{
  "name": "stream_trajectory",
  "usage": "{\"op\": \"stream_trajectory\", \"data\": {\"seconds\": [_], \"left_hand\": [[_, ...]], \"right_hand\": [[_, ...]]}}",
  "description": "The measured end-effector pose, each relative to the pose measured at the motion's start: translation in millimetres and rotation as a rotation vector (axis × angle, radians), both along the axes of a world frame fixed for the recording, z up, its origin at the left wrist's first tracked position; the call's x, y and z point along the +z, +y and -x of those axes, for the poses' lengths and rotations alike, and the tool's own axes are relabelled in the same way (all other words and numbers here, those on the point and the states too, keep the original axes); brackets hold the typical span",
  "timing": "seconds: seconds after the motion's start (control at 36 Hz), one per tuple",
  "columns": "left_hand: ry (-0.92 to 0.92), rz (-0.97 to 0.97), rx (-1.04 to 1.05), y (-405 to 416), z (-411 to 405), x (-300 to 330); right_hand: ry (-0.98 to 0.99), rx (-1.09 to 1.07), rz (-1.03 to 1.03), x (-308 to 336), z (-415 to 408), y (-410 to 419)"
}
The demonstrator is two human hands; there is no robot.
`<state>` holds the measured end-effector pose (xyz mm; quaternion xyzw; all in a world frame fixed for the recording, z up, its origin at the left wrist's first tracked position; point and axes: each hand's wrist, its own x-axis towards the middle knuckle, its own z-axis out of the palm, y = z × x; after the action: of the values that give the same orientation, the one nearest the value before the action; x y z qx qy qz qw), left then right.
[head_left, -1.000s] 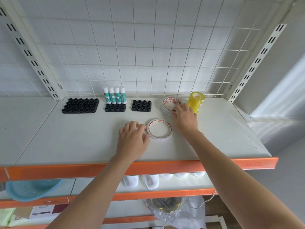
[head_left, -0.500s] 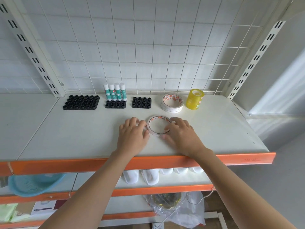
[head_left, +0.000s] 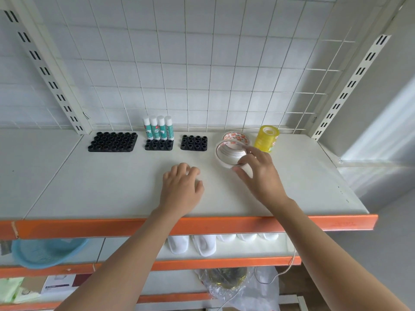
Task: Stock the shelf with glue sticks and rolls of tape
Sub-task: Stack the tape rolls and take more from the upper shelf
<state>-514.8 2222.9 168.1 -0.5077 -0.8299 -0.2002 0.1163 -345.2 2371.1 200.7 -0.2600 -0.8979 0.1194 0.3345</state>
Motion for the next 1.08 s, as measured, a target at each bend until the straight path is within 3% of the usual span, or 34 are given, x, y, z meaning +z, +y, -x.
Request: {"op": "stream_trajectory", "data": {"seconds": [0.22, 0.39, 1.08], "left_hand": [[0.028, -0.011, -0.011, -1.1, -0.4, 1.1], [0.016, -0.010, -0.006, -0.7, 0.5, -0.4], [-0.002, 0.019, -0.005, -0.2, 0.1, 1.1]], "right_hand": [[0.020, -0.172, 0.130, 5.4, 27.9, 41.0], [-0.080, -0.201, 0.198, -2.6, 39.0, 53.7], [-0.168, -0.259, 0.157, -3.1, 42.7, 45.6]]}}
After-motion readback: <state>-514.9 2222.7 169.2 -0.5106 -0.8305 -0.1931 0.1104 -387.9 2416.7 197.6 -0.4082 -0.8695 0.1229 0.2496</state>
